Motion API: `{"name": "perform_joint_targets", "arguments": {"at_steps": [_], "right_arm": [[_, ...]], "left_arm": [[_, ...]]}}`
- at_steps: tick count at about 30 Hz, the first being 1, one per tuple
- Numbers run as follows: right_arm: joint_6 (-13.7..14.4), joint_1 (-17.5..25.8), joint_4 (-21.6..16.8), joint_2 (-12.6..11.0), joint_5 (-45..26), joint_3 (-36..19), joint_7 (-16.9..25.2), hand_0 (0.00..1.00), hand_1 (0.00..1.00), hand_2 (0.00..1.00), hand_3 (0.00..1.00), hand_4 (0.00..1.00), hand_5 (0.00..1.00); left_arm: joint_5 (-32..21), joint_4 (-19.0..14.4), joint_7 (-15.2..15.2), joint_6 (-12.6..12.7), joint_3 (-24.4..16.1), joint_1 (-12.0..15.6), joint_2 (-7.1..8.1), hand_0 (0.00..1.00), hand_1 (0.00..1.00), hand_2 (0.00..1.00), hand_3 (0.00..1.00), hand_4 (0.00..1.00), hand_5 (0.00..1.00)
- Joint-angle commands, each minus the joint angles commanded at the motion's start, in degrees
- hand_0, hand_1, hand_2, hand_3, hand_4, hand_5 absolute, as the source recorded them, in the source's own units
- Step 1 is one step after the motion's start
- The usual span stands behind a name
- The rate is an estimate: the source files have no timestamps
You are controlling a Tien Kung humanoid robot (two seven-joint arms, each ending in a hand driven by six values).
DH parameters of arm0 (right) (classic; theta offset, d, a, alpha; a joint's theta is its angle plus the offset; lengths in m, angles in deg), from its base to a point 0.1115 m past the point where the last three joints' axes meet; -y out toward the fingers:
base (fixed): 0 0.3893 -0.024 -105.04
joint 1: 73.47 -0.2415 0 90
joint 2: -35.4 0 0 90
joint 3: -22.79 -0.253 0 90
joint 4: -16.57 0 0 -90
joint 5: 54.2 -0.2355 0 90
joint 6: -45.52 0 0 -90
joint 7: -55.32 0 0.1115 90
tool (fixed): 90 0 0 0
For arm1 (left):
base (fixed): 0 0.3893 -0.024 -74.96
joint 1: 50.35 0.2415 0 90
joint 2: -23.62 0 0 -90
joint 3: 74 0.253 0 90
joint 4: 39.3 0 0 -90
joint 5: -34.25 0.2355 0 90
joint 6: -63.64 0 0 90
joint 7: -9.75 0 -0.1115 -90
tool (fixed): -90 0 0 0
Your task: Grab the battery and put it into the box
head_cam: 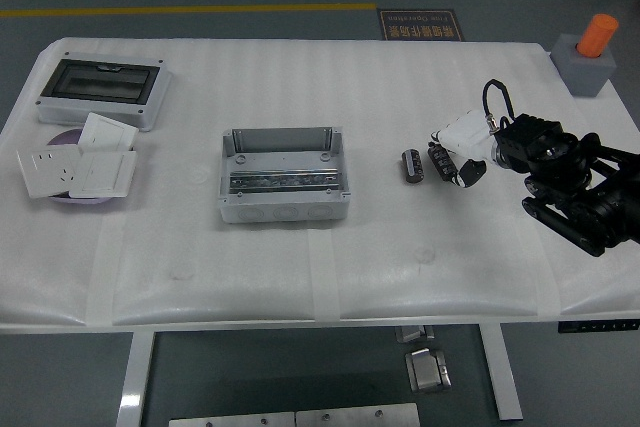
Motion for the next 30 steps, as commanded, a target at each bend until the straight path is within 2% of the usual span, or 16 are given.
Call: {"name": "perform_joint_targets", "arguments": {"at_steps": [3,5,10,14,18,24,27,29,30], "right_arm": [[3.7,0.0,-0.9,-1.3,-3.8,3.2,-2.1,0.742,0.642,0.652,0.687,0.346,0.163],[6.9,0.2,-2.7,-3.1,-6.9,5.1,-4.1,0.742,0.642,0.652,0.687,0.346,0.163],[13.2,1.4,-8.6,-6.7,-12.3,-0.6,-6.5,0.738,0.639,0.651,0.686,0.326,0.149],[16.3,3.4,-14.3,-7.0,-13.7,-7.2,-7.4,0.736,0.638,0.650,0.686,0.338,0.152],[17.6,5.9,-20.3,-4.5,-14.9,-13.9,-7.7,0.736,0.636,0.651,0.685,0.348,0.155],[17.8,9.5,-29.0,0.8,-15.4,-21.8,-8.0,0.737,0.635,0.650,0.685,0.369,0.163],[17.0,11.0,-32.6,3.3,-15.5,-23.3,-8.2,0.737,0.635,0.650,0.685,0.369,0.163],[16.1,11.7,-33.8,4.8,-15.7,-23.4,-8.1,0.737,0.635,0.650,0.685,0.369,0.163],[15.6,12.0,-33.8,5.4,-15.6,-23.3,-8.1,0.736,0.636,0.650,0.685,0.401,0.179]], "left_arm": [[0.0,0.0,-0.1,0.1,-0.1,0.1,-0.08,0.560,0.641,0.462,0.540,0.516,0.327],[0.2,0.0,-0.1,0.2,-0.4,0.3,-0.19,0.560,0.641,0.462,0.540,0.516,0.327],[1.1,0.0,0.2,0.3,-1.7,0.8,-0.37,0.559,0.641,0.461,0.540,0.515,0.338],[1.9,0.0,0.5,0.3,-2.7,1.1,-0.35,0.556,0.640,0.461,0.542,0.512,0.343],[1.7,0.0,0.5,0.3,-2.6,1.0,-0.31,0.554,0.639,0.462,0.543,0.510,0.351],[1.2,0.0,0.4,0.3,-2.1,1.3,-0.54,0.553,0.640,0.461,0.541,0.512,0.365],[1.0,0.0,0.4,0.2,-2.0,1.5,-0.65,0.553,0.640,0.461,0.541,0.512,0.365],[0.9,0.0,0.4,0.2,-1.9,1.6,-0.63,0.553,0.640,0.461,0.541,0.512,0.365],[0.9,0.0,0.4,0.2,-1.8,1.6,-0.59,0.552,0.637,0.461,0.542,0.513,0.368]]}}
